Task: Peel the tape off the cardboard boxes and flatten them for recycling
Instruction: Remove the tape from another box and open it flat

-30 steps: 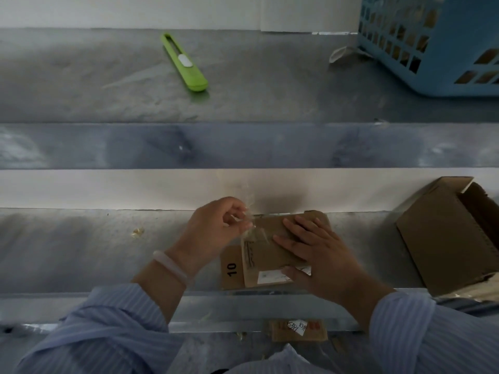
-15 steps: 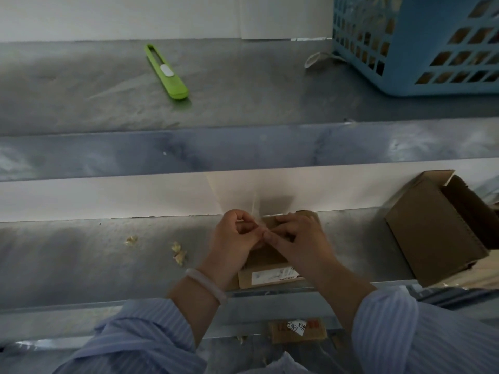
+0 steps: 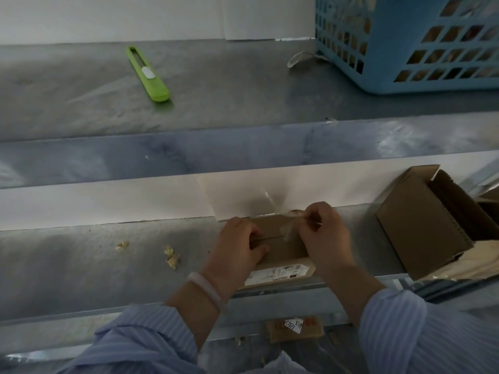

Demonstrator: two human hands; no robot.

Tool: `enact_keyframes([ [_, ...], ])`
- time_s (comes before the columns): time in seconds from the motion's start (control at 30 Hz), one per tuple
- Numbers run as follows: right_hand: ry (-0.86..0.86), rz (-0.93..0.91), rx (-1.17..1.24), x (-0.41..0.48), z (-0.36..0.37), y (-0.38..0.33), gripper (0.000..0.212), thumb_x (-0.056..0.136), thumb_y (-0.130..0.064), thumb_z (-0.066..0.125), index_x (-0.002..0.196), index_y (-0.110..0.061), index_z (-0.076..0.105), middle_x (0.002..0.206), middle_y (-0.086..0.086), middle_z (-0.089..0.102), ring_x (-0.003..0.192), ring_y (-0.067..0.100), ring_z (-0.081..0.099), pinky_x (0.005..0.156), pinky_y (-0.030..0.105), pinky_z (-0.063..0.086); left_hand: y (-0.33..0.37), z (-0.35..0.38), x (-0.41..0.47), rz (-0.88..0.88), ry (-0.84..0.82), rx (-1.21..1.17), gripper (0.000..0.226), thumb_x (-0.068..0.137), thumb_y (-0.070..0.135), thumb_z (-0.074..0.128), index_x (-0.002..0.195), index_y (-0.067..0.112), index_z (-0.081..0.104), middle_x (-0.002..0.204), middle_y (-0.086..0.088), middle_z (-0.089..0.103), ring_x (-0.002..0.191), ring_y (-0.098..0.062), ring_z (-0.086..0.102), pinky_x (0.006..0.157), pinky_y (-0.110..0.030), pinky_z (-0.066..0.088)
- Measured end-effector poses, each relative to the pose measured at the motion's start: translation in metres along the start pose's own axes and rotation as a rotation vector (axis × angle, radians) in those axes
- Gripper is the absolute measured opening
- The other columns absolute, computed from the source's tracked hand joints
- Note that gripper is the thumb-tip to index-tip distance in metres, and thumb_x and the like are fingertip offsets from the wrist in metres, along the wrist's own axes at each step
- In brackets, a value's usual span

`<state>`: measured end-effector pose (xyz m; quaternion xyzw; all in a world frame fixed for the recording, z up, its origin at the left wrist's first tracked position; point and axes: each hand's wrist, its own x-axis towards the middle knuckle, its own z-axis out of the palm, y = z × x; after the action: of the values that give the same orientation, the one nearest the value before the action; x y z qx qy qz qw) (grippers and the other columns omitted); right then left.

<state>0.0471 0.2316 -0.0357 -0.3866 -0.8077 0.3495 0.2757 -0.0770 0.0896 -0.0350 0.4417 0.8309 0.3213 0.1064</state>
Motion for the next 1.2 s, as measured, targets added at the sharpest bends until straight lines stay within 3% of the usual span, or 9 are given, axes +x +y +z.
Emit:
enact_keyframes([
  [0.1,-0.036,-0.234,-0.193,0.001,-0.015,0.002,0.023,0.077,-0.006,0.07,0.073,-0.024,0.055,0.081,-0.008,0.057,0.079,0.015,0.056,0.066,0.019,0.039,0.0,0.003,-0.001,0.082,-0.02,0.074,0.026,0.082,0.033,0.07,0.106,0.023,0.067,0.1,0.008,0.05,0.092,-0.008,0.049,0.082,-0.014,0.038],
  [0.2,-0.152,-0.49,-0.429,-0.004,-0.019,0.0,0.01,0.078,-0.023,0.075,0.072,-0.021,0.067,0.085,-0.006,0.066,0.083,0.018,0.057,0.073,0.029,0.045,0.003,0.006,-0.002,0.182,-0.004,0.148,0.031,0.084,0.027,0.068,0.114,0.022,0.068,0.109,0.0,0.057,0.101,-0.017,0.053,0.094,-0.023,0.038],
  [0.47,-0.295,-0.168,-0.344,-0.001,-0.013,0.0,0.04,0.086,-0.039,0.061,0.125,-0.032,0.059,0.121,-0.005,0.058,0.114,0.016,0.049,0.1,0.035,0.041,-0.003,0.016,-0.004,0.242,0.117,0.271,0.028,0.08,0.028,0.065,0.108,0.025,0.071,0.113,0.004,0.064,0.103,-0.024,0.058,0.089,-0.042,0.048],
  [0.6,-0.28,-0.207,-0.464,0.0,-0.012,-0.004,0.028,0.088,-0.04,0.057,0.111,-0.024,0.059,0.103,-0.001,0.063,0.101,0.02,0.054,0.085,0.034,0.043,-0.003,0.018,-0.005,0.195,0.101,0.279,0.029,0.081,0.028,0.07,0.11,0.025,0.071,0.116,0.006,0.064,0.107,-0.023,0.057,0.092,-0.04,0.046],
  [0.67,-0.244,-0.196,-0.413,-0.002,-0.014,-0.002,0.01,0.089,-0.033,0.058,0.093,-0.023,0.054,0.089,-0.003,0.062,0.086,0.019,0.057,0.074,0.033,0.044,-0.003,0.016,-0.005,0.187,0.092,0.27,0.03,0.082,0.029,0.069,0.112,0.027,0.07,0.118,0.008,0.063,0.108,-0.022,0.055,0.093,-0.041,0.046],
  [0.77,-0.161,-0.058,-0.276,0.002,-0.029,0.006,0.015,0.086,-0.022,0.06,0.076,-0.021,0.049,0.076,-0.006,0.054,0.07,0.016,0.053,0.061,0.031,0.046,-0.002,0.012,-0.005,0.172,0.071,0.253,0.031,0.084,0.032,0.066,0.115,0.032,0.068,0.121,0.013,0.06,0.11,-0.019,0.053,0.094,-0.042,0.044],
  [0.97,-0.03,-0.544,-0.416,0.004,-0.043,0.004,0.012,0.068,0.001,0.069,0.066,-0.011,0.066,0.074,0.002,0.061,0.073,0.023,0.055,0.062,0.033,0.049,0.002,0.014,-0.006,0.168,0.074,0.275,0.031,0.083,0.03,0.067,0.114,0.032,0.069,0.119,0.012,0.061,0.109,-0.021,0.054,0.091,-0.044,0.046],
  [1.07,-0.097,-0.681,-0.496,0.004,-0.036,-0.004,0.02,0.074,-0.011,0.058,0.083,-0.019,0.074,0.08,-0.003,0.068,0.075,0.023,0.058,0.068,0.035,0.051,0.0,0.016,-0.006,0.174,0.089,0.293,0.031,0.081,0.028,0.071,0.112,0.03,0.07,0.117,0.009,0.062,0.107,-0.023,0.055,0.089,-0.044,0.047],
  [1.2,-0.356,-0.504,-0.467,0.007,-0.021,-0.005,0.036,0.088,-0.018,0.054,0.12,-0.032,0.063,0.118,-0.009,0.065,0.106,0.016,0.055,0.094,0.03,0.043,-0.003,0.018,-0.005,0.186,0.088,0.293,0.03,0.08,0.027,0.072,0.11,0.028,0.071,0.116,0.005,0.064,0.105,-0.026,0.058,0.088,-0.046,0.049],
])
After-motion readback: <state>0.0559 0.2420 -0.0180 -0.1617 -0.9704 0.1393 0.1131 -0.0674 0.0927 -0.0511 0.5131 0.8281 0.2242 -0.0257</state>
